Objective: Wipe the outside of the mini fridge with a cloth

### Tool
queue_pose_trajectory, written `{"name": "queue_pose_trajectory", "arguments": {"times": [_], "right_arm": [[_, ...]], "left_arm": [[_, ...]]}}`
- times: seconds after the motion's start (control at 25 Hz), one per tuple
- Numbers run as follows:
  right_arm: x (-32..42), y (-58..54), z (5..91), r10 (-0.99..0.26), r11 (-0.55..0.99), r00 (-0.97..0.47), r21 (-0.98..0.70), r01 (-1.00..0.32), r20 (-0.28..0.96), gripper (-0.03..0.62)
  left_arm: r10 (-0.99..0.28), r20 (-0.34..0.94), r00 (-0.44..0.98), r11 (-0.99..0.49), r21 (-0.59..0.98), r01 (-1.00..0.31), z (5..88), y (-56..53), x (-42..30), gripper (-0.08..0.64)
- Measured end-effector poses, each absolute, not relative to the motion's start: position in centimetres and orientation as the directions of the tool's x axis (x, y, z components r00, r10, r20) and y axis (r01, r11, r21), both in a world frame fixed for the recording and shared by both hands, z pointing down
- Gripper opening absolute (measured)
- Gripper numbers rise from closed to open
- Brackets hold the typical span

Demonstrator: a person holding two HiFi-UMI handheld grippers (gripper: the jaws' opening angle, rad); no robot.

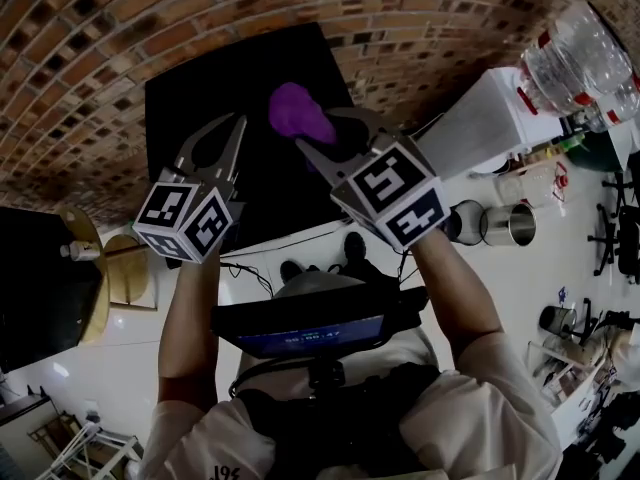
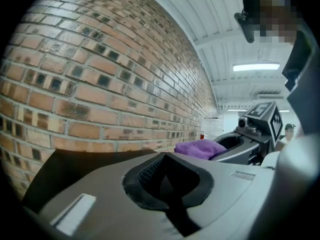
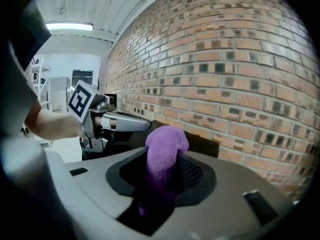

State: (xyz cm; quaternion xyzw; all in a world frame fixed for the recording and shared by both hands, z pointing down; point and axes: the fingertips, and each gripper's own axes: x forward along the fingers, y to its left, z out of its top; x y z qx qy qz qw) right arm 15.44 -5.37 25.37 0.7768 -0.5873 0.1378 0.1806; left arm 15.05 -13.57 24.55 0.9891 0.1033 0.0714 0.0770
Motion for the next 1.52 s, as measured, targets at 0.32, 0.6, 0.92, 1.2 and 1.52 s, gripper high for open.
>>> {"name": "queue_pose_trajectory", "arguments": {"times": [0.32,0.6,0.92,1.2,1.52], "right_arm": [[20.9,-1.3,22.8,-0.913,-0.295,0.284,0.007,-0.956,0.293,0.143],[26.2,0.7,24.2,-0.921,-0.321,0.295,-0.066,-0.945,0.256,0.143],[31.2,-0.1,26.9,-0.934,-0.315,0.275,-0.161,-0.935,0.230,0.143],[35.2,-0.5,30.9,-0.940,-0.307,0.245,-0.273,-0.912,0.239,0.143],[37.6,-2.1,31.6,-0.956,-0.282,0.229,-0.358,-0.890,0.181,0.143]], "left_arm": [[0.193,0.160,0.968,-0.973,0.161,0.168,25.2,-11.0,18.3,0.009],[0.184,0.176,0.967,-0.970,0.194,0.149,25.5,-9.3,21.3,0.009],[0.123,0.207,0.971,-0.982,0.169,0.088,26.2,-9.3,23.5,0.009],[0.059,0.249,0.967,-0.995,0.095,0.036,27.0,-10.0,25.1,0.009],[0.010,0.277,0.961,-0.994,0.106,-0.020,27.4,-11.1,25.7,0.009]]}}
